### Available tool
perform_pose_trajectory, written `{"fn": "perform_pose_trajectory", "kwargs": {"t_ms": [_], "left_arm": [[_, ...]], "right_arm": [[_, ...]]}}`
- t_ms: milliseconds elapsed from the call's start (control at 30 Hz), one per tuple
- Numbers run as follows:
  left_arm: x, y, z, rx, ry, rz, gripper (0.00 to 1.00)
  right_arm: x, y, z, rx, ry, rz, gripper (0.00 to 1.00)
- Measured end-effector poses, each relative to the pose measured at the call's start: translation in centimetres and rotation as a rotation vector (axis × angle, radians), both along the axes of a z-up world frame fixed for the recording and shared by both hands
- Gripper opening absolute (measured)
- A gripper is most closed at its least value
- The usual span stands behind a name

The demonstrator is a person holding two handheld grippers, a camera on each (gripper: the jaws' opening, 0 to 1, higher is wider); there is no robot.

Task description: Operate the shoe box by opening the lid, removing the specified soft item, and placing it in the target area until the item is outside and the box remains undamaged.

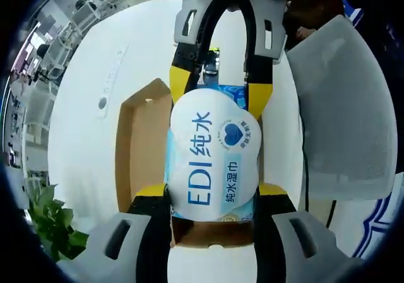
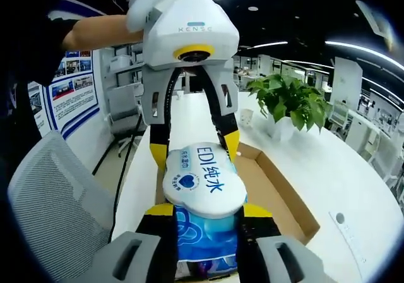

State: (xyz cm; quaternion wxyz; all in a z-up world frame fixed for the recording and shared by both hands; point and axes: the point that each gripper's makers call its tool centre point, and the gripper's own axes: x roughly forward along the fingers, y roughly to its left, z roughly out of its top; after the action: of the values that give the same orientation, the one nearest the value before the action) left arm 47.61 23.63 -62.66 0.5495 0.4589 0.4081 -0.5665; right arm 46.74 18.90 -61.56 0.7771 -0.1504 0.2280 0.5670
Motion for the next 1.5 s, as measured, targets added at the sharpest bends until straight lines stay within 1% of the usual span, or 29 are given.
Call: {"fn": "perform_pose_trajectory", "kwargs": {"t_ms": [367,600,967,1233,1500], "left_arm": [[0.2,-5.8,0.0,-0.026,0.009,-0.037,0.49],[0.4,-9.4,-0.5,-0.043,0.001,-0.053,0.50],[0.6,-13.0,-2.0,-0.050,0.026,-0.059,0.49],[1.0,-15.7,-3.2,-0.061,0.058,-0.059,0.49],[1.3,-17.9,-4.3,-0.070,0.073,-0.063,0.49]], "right_arm": [[-0.1,-5.4,0.2,-0.004,0.000,-0.036,0.29],[0.1,-8.9,-0.3,-0.016,-0.012,-0.055,0.29],[0.3,-12.6,-1.7,-0.022,0.009,-0.064,0.29],[0.6,-15.2,-2.7,-0.026,0.034,-0.063,0.29],[1.0,-17.4,-3.8,-0.036,0.048,-0.065,0.29]]}}
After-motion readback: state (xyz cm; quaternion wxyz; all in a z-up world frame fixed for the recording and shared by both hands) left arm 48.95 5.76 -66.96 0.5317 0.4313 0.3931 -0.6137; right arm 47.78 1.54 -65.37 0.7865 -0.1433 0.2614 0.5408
